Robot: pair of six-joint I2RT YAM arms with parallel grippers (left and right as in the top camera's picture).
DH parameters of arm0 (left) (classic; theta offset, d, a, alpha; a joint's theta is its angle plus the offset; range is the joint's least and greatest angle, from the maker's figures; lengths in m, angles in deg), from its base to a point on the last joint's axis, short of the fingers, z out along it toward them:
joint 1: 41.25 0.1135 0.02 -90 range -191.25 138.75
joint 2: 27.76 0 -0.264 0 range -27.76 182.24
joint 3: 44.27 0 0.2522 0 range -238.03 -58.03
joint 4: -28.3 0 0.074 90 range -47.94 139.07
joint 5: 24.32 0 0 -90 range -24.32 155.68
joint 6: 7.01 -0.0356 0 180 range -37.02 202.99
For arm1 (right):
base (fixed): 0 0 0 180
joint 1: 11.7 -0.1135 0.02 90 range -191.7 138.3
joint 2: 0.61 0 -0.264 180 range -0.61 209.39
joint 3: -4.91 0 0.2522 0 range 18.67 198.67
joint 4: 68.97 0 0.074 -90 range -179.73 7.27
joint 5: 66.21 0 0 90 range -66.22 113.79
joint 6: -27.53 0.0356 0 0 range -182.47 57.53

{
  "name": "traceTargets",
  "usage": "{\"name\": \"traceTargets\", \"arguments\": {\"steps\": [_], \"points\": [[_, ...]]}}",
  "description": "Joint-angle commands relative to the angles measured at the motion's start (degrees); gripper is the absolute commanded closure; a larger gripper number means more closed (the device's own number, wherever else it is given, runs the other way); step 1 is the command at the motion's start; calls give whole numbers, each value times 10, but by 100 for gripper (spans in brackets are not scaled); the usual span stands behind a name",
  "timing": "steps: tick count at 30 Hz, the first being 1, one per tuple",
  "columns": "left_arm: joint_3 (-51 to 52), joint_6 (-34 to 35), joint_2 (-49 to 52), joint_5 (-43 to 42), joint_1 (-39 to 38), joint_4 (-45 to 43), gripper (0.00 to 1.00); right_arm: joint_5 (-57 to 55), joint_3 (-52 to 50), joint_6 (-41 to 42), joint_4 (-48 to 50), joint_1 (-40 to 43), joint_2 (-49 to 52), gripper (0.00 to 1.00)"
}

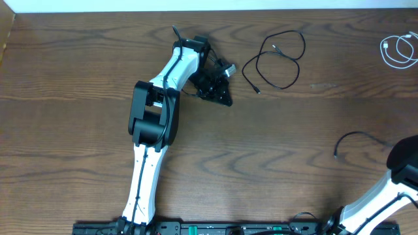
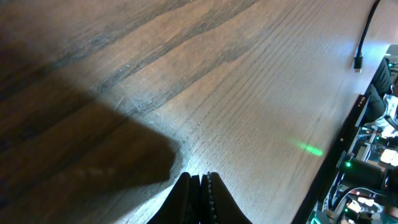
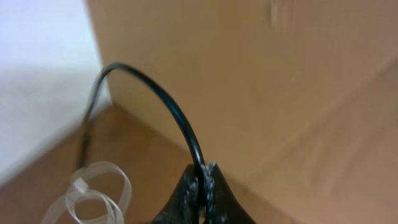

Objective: Untangle cables

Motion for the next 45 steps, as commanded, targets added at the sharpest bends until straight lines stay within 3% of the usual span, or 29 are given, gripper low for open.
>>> {"name": "traceTargets", "arguments": {"steps": [1,9,10,12,13,19,27,31,36,45], "points": [[9,-10,12,5,0,0,92,-36,8,76,-45,13,16,99],[9,-10,12,7,0,0,92,-34,8,127,-110,50,101,96],[9,-10,12,7,0,0,92,-33,8,127,-113,51,107,76],[9,-10,12,7,0,0,92,-33,8,127,-117,51,112,23],[9,-10,12,7,0,0,92,-33,8,127,-117,50,112,1],[9,-10,12,7,0,0,92,37,9,121,-118,40,86,1],[9,-5,-2,8,0,2,92,413,9,-26,-207,0,23,1],[9,5,-50,17,4,7,92,504,8,-95,-320,-31,21,1],[9,105,-129,112,8,7,92,499,-30,-151,-449,-78,33,6],[9,221,-192,203,9,4,91,451,-264,-111,-376,-147,33,19]]}}
